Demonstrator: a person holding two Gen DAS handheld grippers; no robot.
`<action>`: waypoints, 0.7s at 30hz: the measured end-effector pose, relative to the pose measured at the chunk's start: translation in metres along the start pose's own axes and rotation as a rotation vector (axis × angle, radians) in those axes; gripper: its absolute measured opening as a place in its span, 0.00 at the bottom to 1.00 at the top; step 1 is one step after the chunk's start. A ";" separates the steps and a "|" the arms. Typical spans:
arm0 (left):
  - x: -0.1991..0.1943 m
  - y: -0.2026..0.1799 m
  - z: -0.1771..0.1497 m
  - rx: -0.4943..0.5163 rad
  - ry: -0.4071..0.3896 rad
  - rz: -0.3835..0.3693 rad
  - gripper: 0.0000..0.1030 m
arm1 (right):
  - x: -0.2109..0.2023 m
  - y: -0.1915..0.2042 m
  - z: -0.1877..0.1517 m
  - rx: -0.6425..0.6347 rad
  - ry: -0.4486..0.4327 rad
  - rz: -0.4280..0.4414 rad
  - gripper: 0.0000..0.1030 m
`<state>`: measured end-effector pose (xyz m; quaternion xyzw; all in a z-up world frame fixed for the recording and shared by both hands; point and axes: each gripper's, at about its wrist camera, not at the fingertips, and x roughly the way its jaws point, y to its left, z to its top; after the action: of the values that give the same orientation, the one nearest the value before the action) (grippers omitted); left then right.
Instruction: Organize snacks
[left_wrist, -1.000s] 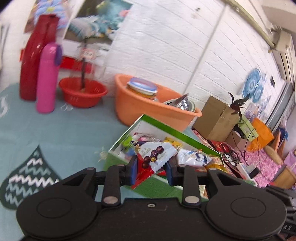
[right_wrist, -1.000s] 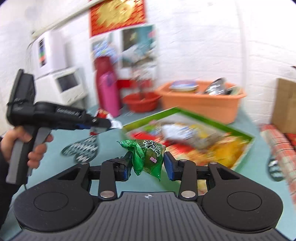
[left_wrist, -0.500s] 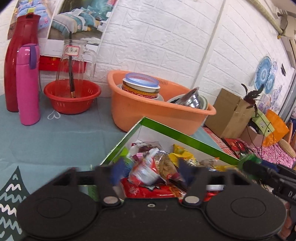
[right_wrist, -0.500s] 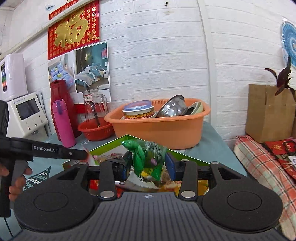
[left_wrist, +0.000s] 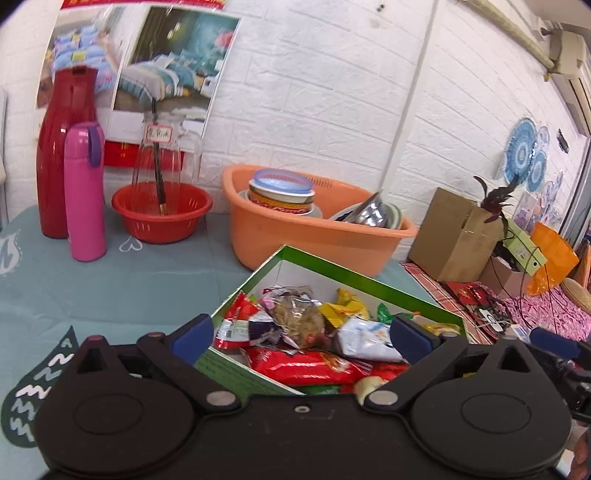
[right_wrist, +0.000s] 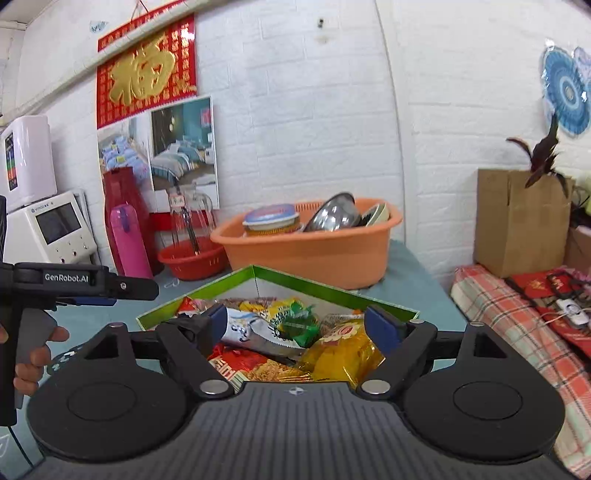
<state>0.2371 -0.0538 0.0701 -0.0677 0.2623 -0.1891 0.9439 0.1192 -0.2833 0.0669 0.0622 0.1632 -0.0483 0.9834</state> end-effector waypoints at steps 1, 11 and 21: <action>-0.010 -0.005 -0.001 0.006 -0.008 -0.002 1.00 | -0.009 0.002 0.003 -0.007 -0.007 -0.010 1.00; -0.096 -0.053 -0.042 0.091 -0.052 0.012 1.00 | -0.094 0.021 -0.011 -0.027 -0.033 -0.037 1.00; -0.109 -0.062 -0.107 0.070 -0.010 0.111 1.00 | -0.109 0.029 -0.064 0.001 0.051 -0.065 1.00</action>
<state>0.0750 -0.0709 0.0440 -0.0208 0.2539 -0.1453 0.9560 0.0001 -0.2380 0.0458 0.0583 0.1901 -0.0789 0.9769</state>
